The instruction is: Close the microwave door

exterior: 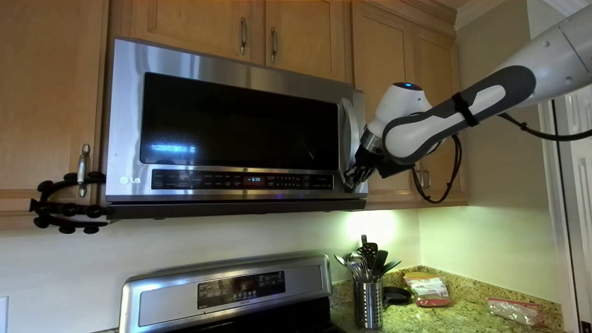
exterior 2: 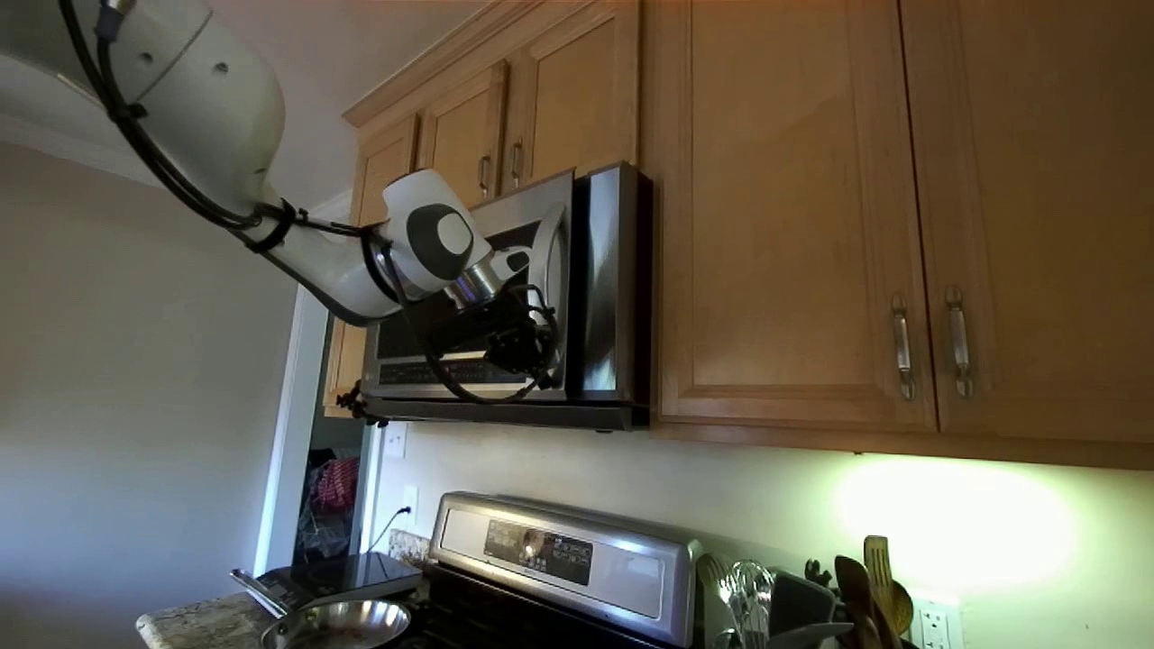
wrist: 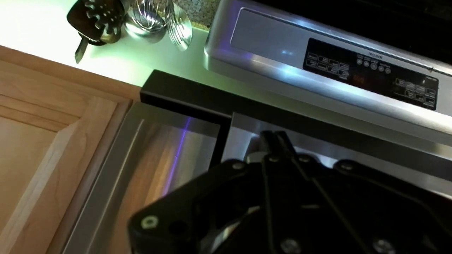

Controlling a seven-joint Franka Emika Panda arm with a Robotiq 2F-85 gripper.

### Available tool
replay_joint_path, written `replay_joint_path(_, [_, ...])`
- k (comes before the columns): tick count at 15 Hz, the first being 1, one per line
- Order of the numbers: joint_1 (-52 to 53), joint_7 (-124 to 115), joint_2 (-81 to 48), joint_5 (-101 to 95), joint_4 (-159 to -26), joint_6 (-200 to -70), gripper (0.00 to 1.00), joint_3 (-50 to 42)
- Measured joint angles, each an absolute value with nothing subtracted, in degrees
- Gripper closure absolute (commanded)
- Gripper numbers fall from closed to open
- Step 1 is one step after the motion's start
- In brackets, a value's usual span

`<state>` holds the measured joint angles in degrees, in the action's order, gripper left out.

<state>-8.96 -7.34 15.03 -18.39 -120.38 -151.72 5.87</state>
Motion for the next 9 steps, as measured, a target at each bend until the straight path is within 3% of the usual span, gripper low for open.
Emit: replay_joint_path(9, [-6.37, -0.15, 9.91, -14.92, -114.05, -149.28, 0.98, 2.62])
